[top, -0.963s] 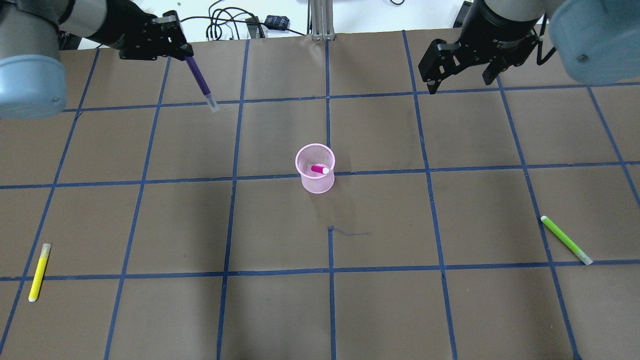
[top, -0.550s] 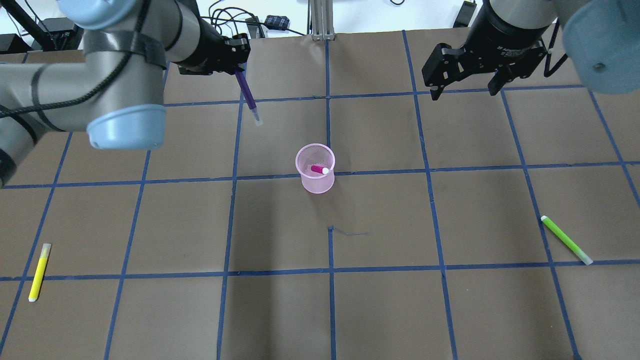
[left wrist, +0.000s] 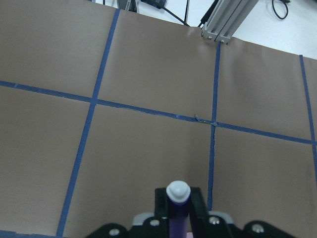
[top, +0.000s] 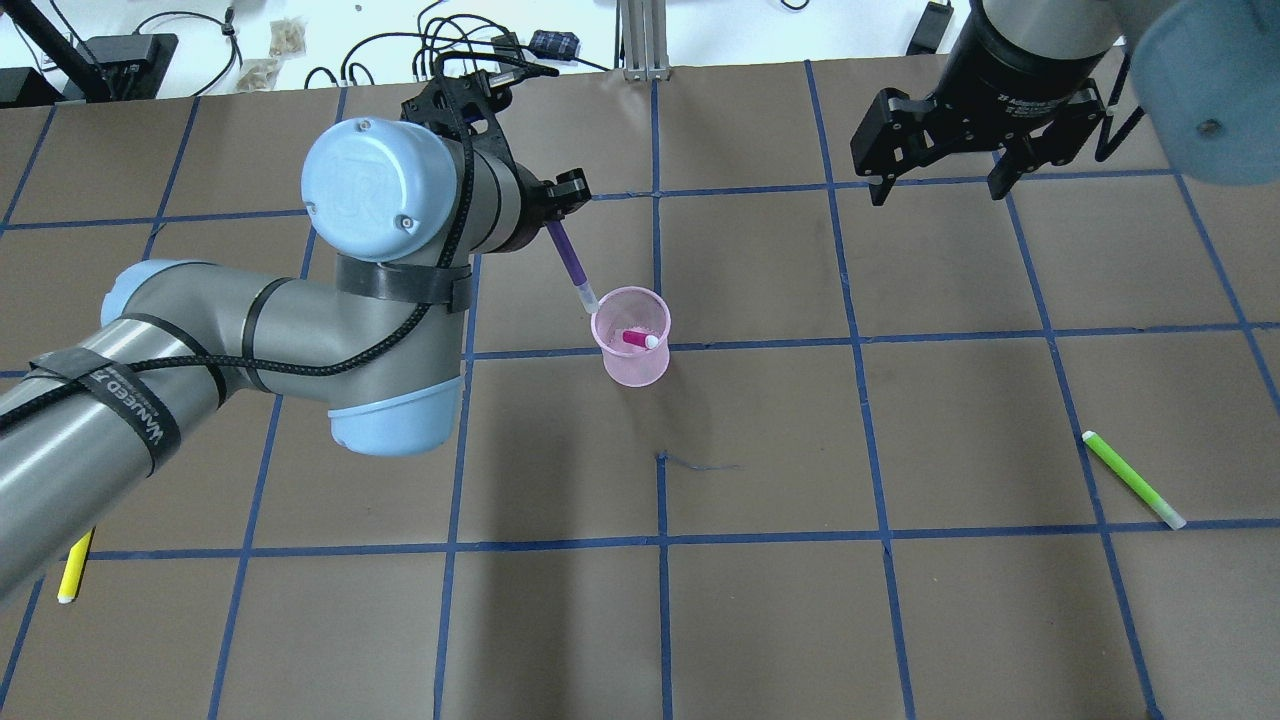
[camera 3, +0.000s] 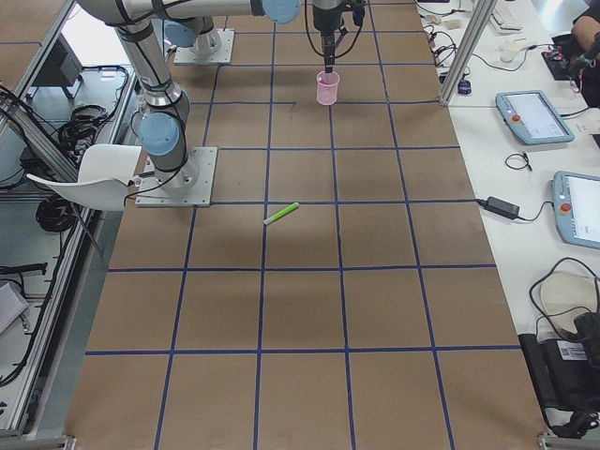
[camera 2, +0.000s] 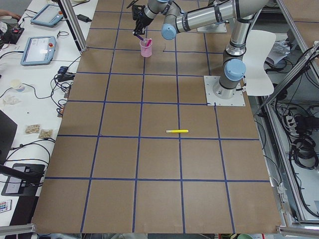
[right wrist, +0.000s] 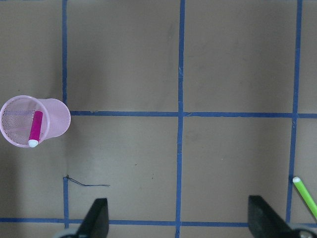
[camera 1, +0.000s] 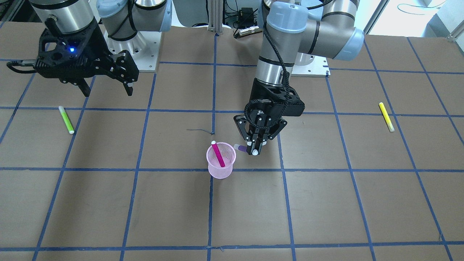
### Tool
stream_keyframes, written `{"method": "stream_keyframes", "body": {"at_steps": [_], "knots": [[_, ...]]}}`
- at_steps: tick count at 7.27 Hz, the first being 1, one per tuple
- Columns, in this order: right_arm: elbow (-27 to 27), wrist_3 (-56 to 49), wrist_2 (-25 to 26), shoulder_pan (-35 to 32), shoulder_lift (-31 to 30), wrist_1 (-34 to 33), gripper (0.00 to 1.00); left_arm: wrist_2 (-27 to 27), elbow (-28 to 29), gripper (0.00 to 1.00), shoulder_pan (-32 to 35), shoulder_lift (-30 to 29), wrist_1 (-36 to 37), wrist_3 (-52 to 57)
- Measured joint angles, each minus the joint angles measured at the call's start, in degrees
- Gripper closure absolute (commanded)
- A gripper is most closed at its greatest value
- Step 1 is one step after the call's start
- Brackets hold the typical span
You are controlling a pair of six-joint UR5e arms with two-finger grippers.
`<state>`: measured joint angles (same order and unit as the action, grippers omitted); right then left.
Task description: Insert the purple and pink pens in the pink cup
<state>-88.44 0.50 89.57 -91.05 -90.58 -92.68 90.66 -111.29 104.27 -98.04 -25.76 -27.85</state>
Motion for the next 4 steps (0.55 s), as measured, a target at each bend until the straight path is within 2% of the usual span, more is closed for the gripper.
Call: {"method": "stream_keyframes", "body": {"at_steps": [4], "knots": [[0.01,-0.16,1.94,-0.07,-0.23,0.52,0.0,2.03,-0.39,1.0,1.84,-3.53,2.99,-1.65]]}}
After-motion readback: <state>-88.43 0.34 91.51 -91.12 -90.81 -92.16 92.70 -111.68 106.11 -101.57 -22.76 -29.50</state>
